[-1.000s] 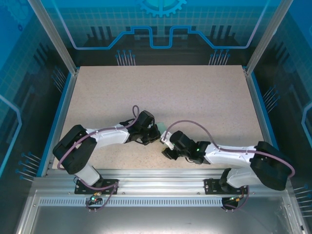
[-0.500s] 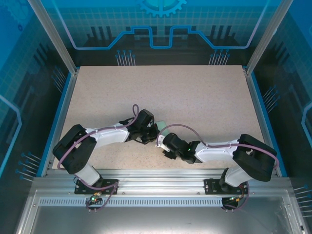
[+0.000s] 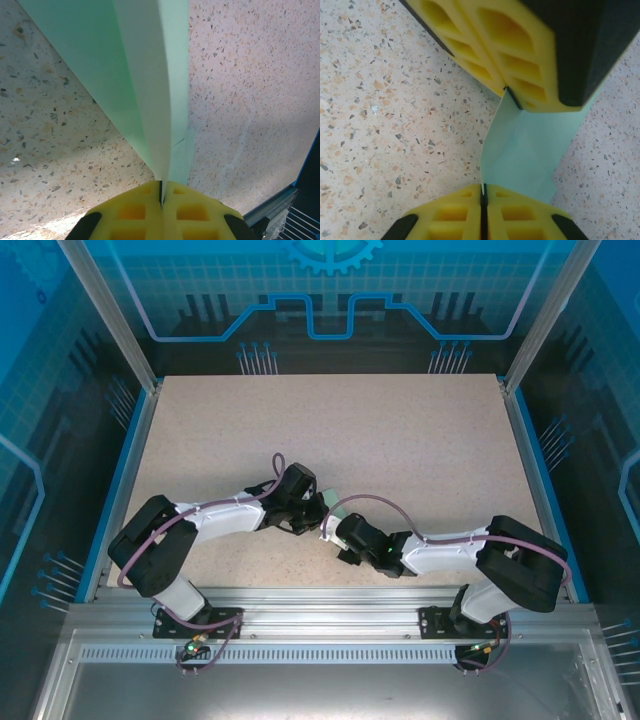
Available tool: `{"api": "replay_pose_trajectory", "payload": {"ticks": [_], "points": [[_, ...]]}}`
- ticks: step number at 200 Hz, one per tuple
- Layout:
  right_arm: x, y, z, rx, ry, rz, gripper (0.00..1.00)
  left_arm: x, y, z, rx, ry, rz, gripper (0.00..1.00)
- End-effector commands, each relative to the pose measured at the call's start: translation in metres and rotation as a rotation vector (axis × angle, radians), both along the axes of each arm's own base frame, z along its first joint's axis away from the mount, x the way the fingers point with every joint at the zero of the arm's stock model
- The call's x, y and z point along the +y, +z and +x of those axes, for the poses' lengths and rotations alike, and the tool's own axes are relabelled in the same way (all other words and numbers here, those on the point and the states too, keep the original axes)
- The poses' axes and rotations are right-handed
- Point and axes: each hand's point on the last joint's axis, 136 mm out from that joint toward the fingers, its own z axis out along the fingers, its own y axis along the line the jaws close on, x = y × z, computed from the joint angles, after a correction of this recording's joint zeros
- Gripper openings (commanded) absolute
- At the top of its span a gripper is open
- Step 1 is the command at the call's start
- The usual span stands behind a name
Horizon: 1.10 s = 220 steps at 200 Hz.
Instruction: Fold a paper plane with a square sheet of paper (pick it up from the middle)
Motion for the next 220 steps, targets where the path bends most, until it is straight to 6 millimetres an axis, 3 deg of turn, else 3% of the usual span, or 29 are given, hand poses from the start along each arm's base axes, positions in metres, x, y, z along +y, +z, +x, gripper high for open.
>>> {"api": "replay_pose_trajectory", "payload": {"ticks": [1,34,76,93,121,160,220], "points": [[0.009,0.009,0.002,-0.01,-0.017,0.076,0.04,0.0,-0.002,-0.002,0.015,-0.02,0.013,0.0],[0.01,0.006,0.0,0.047,-0.046,0.12,0.0,0.002,0.0,-0.003,0.005,-0.017,0.01,0.1],[0.008,0.004,0.001,0.17,-0.106,0.229,0.0,0.016,0.007,-0.001,-0.026,0.027,0.029,0.39],[0.008,0.004,0.001,0.234,-0.128,0.296,0.0,0.026,0.012,0.001,-0.041,0.054,0.051,0.58],[0.007,0.008,0.003,0.36,-0.161,0.428,0.0,0.041,0.02,-0.001,-0.075,0.08,0.089,0.7],[0.006,0.014,0.008,0.467,-0.183,0.549,0.0,0.051,0.028,-0.003,-0.105,0.093,0.11,0.76],[0.002,0.013,0.016,0.644,-0.236,0.673,0.0,0.043,0.036,-0.005,-0.146,0.058,0.048,0.72]]}}
